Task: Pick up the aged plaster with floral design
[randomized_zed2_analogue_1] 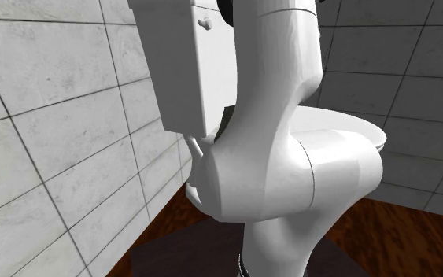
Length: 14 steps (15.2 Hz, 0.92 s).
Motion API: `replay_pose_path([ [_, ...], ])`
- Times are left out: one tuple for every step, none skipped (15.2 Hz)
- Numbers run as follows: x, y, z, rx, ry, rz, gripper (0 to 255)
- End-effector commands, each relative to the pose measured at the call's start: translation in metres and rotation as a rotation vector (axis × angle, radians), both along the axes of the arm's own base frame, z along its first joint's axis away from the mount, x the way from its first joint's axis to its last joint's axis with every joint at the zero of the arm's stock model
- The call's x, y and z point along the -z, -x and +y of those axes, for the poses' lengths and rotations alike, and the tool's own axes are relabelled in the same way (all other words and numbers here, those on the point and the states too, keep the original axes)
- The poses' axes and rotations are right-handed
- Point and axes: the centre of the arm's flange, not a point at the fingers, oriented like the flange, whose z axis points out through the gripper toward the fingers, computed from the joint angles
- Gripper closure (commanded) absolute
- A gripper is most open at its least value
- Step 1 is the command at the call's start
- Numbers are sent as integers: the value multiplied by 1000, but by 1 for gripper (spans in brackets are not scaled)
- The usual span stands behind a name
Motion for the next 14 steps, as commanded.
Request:
replay_pose_path([
  [23, -11, -20, 9, -58, -22, 0],
  [34, -18, -30, 13, -85, -31, 0],
  [44, -24, -38, 17, -109, -39, 0],
  [49, -24, -38, 17, -109, -39, 0],
  [55, -24, -38, 17, -109, -39, 0],
  [60, -24, -38, 17, -109, -39, 0],
  [65, -24, -38, 17, -109, -39, 0],
  [70, -24, -38, 17, -109, -39, 0],
  [76, -24, -38, 17, -109, -39, 0],
  [81, -24, -38, 17, -109, -39, 0],
  [84, -24, -38, 17, -109, -39, 0],
  [84, -24, -38, 17, -109, -39, 0],
  [84, -24, -37, 17, -109, -39, 255],
  [84, -24, -37, 17, -109, -39, 255],
])
